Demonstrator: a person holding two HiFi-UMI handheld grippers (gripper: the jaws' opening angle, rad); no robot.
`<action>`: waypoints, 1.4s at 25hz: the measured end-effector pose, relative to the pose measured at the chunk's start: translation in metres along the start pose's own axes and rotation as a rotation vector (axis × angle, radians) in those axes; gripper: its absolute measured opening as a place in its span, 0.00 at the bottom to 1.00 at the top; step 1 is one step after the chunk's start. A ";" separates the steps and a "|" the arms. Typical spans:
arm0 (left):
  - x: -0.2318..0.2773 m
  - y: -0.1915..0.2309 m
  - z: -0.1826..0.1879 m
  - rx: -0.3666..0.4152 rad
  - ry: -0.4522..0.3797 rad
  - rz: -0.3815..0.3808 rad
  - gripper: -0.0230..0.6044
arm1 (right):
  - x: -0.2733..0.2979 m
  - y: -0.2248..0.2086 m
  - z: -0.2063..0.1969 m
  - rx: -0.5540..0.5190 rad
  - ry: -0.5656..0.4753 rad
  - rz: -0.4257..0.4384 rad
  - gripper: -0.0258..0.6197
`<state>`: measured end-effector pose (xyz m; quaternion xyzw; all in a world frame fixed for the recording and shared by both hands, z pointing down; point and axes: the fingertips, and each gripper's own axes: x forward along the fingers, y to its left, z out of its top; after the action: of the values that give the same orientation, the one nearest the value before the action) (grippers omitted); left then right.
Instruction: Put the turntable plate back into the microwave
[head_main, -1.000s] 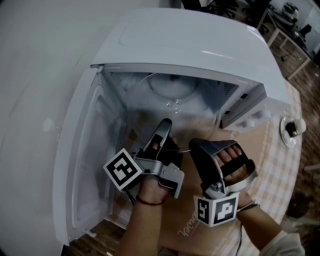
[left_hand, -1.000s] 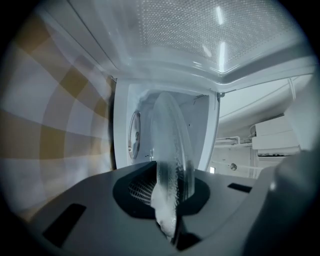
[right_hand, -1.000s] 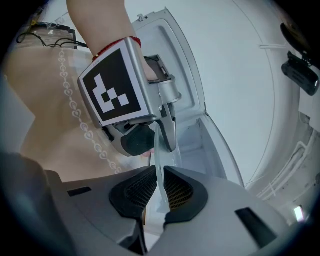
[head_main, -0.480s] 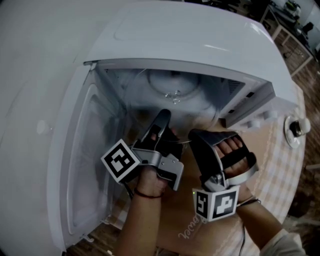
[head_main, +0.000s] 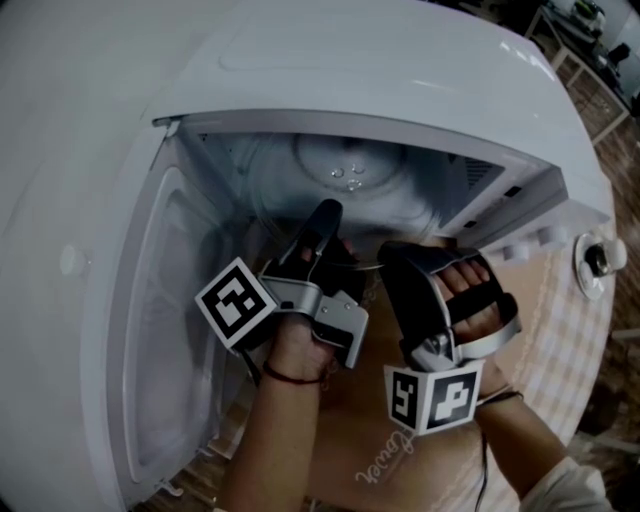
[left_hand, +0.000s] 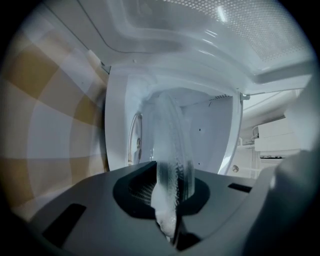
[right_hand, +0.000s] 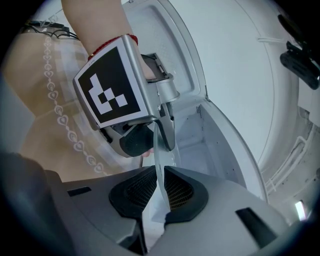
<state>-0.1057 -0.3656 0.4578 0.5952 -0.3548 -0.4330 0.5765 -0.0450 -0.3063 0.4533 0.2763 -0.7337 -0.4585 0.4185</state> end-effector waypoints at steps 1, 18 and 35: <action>0.002 0.001 0.001 -0.003 -0.001 -0.002 0.07 | 0.002 0.000 -0.001 0.001 0.002 -0.001 0.14; 0.024 0.010 0.011 -0.017 -0.017 0.015 0.07 | 0.024 -0.007 -0.015 0.043 0.019 -0.002 0.14; 0.050 0.010 0.021 -0.004 -0.002 0.060 0.07 | 0.043 -0.024 -0.026 0.083 0.051 -0.018 0.14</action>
<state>-0.1058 -0.4201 0.4630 0.5828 -0.3721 -0.4167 0.5901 -0.0437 -0.3620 0.4531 0.3118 -0.7387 -0.4240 0.4211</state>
